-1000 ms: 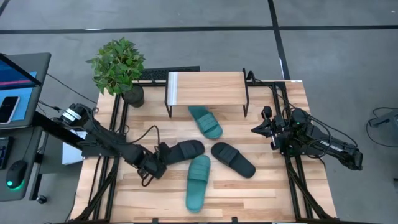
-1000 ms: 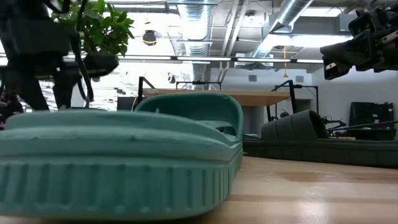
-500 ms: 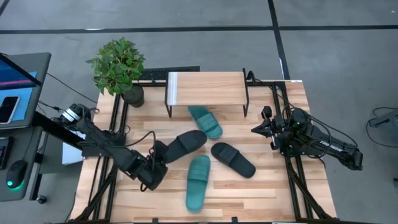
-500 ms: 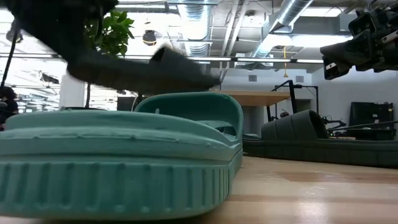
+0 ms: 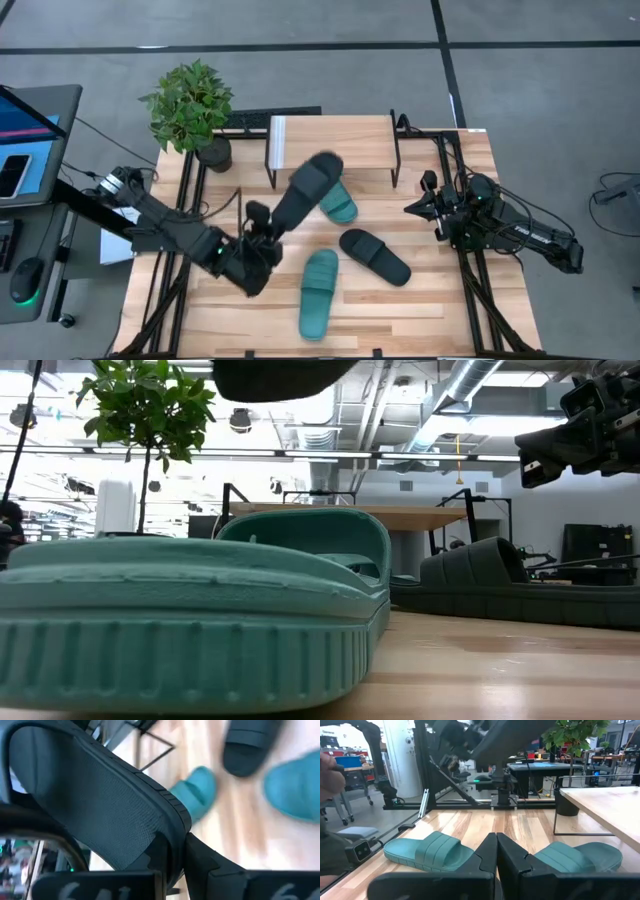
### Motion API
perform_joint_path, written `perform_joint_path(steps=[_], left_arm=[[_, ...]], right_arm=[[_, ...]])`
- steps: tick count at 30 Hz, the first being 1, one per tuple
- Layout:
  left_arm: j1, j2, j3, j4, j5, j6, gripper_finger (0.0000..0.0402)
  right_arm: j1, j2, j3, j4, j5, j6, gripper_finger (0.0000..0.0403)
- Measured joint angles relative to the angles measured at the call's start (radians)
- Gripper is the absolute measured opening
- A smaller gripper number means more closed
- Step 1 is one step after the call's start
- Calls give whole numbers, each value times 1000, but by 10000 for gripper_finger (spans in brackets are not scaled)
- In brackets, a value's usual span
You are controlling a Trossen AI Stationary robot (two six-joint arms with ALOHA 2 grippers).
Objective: Pick and place slides into the shelf
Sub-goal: Put the left black pair of slippers on the shelf
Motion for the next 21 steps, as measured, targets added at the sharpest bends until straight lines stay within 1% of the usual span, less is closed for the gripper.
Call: perform_joint_path(steps=[6,8,14,18,21], left_arm=[[171,0,95,14,21,50,21],[238,0,138,14,66,55,21],[433,0,275,-10,246,16,21],[518,0,328,-28,282,4,21],[561,6,368,-84,308,-44,21]], right_arm=[[0,0,0,0,0,0,0],[0,0,0,0,0,0,0],[0,0,0,0,0,0,0],[0,0,0,0,0,0,0],[0,0,0,0,0,0,0]])
